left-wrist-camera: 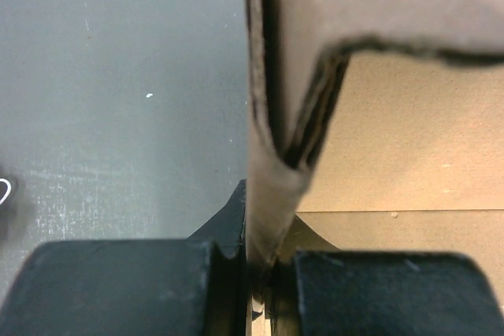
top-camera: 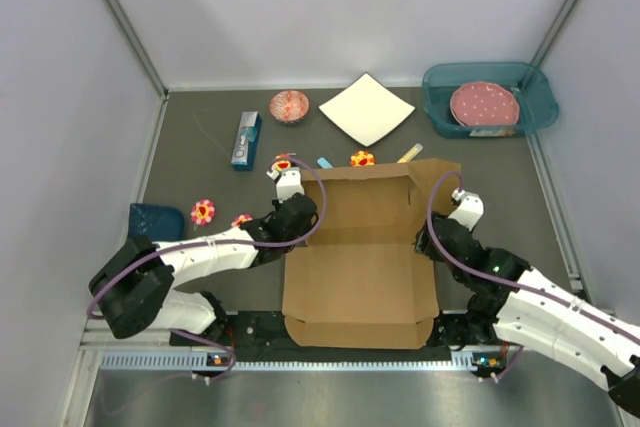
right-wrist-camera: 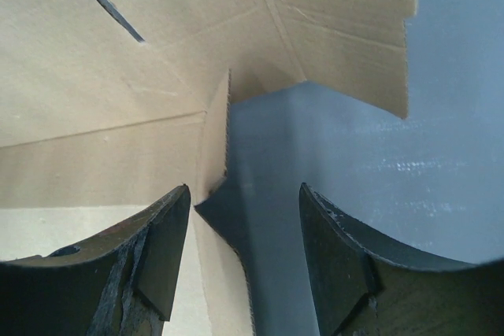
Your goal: Fold the paper box
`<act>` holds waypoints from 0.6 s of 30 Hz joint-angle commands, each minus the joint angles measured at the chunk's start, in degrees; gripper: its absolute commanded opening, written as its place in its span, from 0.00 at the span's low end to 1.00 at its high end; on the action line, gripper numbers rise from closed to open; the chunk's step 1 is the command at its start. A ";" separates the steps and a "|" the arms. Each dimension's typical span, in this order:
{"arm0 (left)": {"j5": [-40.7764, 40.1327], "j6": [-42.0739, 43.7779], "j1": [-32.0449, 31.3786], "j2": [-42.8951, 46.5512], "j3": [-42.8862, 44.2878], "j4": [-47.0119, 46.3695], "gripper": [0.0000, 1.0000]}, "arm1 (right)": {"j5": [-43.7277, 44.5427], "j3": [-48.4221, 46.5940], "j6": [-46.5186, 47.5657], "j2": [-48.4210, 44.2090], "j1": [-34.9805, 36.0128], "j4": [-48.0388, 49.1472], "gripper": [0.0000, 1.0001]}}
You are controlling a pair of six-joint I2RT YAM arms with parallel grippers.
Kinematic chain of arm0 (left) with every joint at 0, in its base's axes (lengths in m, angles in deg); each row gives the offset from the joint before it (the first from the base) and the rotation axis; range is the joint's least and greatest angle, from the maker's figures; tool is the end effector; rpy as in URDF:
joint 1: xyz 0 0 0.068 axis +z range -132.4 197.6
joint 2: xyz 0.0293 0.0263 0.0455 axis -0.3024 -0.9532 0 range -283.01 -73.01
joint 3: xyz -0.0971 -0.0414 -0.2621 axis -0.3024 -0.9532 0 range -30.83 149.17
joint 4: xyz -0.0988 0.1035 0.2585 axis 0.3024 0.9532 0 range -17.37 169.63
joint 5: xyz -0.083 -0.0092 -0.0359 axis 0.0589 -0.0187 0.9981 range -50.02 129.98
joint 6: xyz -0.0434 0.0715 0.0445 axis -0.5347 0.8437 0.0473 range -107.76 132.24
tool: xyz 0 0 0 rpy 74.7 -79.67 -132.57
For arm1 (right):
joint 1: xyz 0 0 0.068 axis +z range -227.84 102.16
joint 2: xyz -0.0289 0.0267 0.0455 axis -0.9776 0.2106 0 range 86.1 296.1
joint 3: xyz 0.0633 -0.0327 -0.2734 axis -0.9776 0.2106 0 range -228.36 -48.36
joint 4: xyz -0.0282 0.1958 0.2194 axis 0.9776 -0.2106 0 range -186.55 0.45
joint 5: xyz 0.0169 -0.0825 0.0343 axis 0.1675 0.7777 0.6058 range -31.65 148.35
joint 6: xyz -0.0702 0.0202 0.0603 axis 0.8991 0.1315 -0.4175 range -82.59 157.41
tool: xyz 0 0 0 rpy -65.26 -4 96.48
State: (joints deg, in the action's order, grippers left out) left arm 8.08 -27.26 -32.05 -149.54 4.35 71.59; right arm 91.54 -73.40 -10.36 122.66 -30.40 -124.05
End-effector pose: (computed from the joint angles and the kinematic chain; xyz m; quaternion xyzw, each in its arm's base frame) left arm 0.2407 -0.2134 0.1445 -0.0378 0.8793 -0.1059 0.4627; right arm 0.1619 0.1070 0.1746 0.1095 0.8883 0.0865 0.4375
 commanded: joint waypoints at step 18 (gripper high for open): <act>2.63 2.24 0.43 -0.81 0.24 6.05 0.00 | -1.80 -2.30 11.20 12.84 -0.59 20.78 0.09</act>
State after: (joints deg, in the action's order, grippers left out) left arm 8.91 -26.54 -31.92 -149.45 4.51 71.81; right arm 91.82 -73.55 -4.15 135.29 -30.40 -109.98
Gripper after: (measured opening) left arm 0.046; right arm 0.130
